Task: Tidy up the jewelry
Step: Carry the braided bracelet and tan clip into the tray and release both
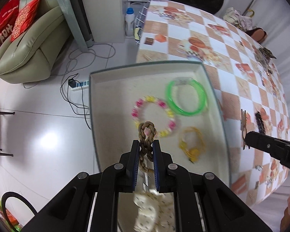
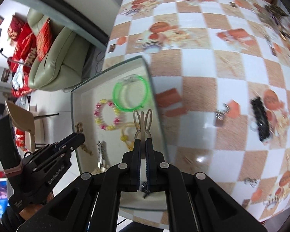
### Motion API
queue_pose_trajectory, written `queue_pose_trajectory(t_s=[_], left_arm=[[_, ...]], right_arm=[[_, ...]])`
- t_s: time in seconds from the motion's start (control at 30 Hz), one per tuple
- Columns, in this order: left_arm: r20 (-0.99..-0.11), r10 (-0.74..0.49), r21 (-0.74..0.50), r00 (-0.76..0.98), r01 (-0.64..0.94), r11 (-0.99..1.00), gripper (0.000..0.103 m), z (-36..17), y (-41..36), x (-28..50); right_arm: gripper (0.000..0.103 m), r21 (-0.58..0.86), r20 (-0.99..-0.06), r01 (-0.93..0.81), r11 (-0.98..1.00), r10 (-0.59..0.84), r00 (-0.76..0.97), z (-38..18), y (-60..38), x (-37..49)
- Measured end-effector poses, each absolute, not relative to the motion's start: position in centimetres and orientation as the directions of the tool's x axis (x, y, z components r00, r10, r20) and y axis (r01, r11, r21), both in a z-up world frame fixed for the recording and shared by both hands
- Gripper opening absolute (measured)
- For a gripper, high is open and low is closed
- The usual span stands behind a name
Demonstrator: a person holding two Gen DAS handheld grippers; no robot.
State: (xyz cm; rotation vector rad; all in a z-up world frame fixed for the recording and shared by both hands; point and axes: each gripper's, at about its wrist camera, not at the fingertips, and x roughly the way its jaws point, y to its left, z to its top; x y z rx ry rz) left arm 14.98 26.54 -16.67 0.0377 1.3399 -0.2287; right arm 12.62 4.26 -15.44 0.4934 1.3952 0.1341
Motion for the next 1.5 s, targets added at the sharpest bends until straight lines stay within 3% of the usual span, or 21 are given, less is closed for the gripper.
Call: queue_pose_trajectory(t_s=[0.53,1.2,1.27,1.4,1.5], left_arm=[[-0.977,-0.107,-0.069,0.183,0.204,0.976,0.018,-21.2,26.1,18.2],[-0.982,-0.065,-0.022,0.180,0.230,0.973,0.019,-21.5,25.4,18.6],[-0.982,-0.053,-0.010,0.179,0.232,0.973,0.019,-21.4,25.2,18.6],[-0.984,-0.043,-0.002,0.173,0.229,0.973,0.019,-21.3,24.8,18.7],[-0.985,-0.041,-0.001,0.169,0.231,0.973,0.019,-21.0,24.5,18.6]], right_arm=[[0.004,0.358,-0.932,0.150,0.922,0.341,0.125,-19.9,8.0,19.9],[0.006,0.387,-0.922,0.157,0.909,0.380,0.071,-22.1,8.7,21.8],[0.009,0.401,-0.916,0.168,0.901,0.394,0.076,-21.8,8.2,21.6],[0.050,0.421,-0.907,0.177,0.890,0.406,0.116,-20.5,7.3,20.9],[0.051,0.443,-0.895,0.183,0.877,0.421,0.149,-19.2,6.5,20.2]])
